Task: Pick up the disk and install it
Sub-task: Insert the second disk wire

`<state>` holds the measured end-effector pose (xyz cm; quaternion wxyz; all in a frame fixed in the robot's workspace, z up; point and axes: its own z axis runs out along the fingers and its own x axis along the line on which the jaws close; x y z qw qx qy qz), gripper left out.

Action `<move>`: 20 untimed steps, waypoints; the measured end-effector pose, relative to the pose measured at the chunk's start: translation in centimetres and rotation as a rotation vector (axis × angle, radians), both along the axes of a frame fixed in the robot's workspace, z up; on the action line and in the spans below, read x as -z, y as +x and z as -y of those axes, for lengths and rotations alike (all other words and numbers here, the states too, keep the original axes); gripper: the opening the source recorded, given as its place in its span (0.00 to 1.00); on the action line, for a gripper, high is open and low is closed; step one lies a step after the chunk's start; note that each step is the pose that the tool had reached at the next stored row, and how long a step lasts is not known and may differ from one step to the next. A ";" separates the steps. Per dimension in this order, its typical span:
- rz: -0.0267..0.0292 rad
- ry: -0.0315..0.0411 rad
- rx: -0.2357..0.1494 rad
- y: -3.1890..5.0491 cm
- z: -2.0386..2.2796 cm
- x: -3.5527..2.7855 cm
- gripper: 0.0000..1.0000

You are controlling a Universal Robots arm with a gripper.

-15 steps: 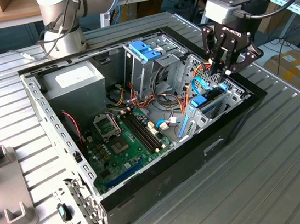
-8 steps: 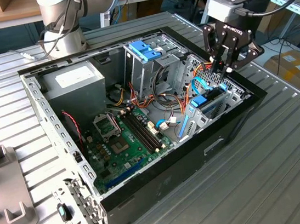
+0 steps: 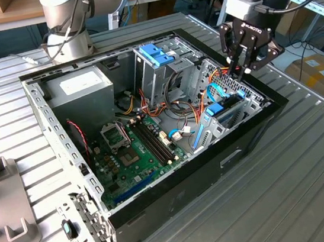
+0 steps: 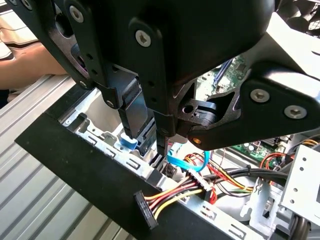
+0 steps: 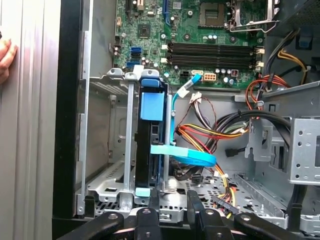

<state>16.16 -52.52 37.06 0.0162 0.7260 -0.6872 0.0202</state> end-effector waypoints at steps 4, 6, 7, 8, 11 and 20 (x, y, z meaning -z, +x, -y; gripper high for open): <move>0.0000 0.0000 0.000 0.02 -0.05 0.00 0.36; 0.0000 -0.0001 0.000 0.02 -0.05 0.00 0.36; 0.0000 -0.0001 0.000 0.02 -0.05 0.00 0.36; 0.0000 0.0000 0.000 0.02 -0.06 0.00 0.36; 0.0000 -0.0001 0.000 0.02 -0.10 0.00 0.36; 0.0000 -0.0001 -0.021 0.20 -0.34 0.00 0.36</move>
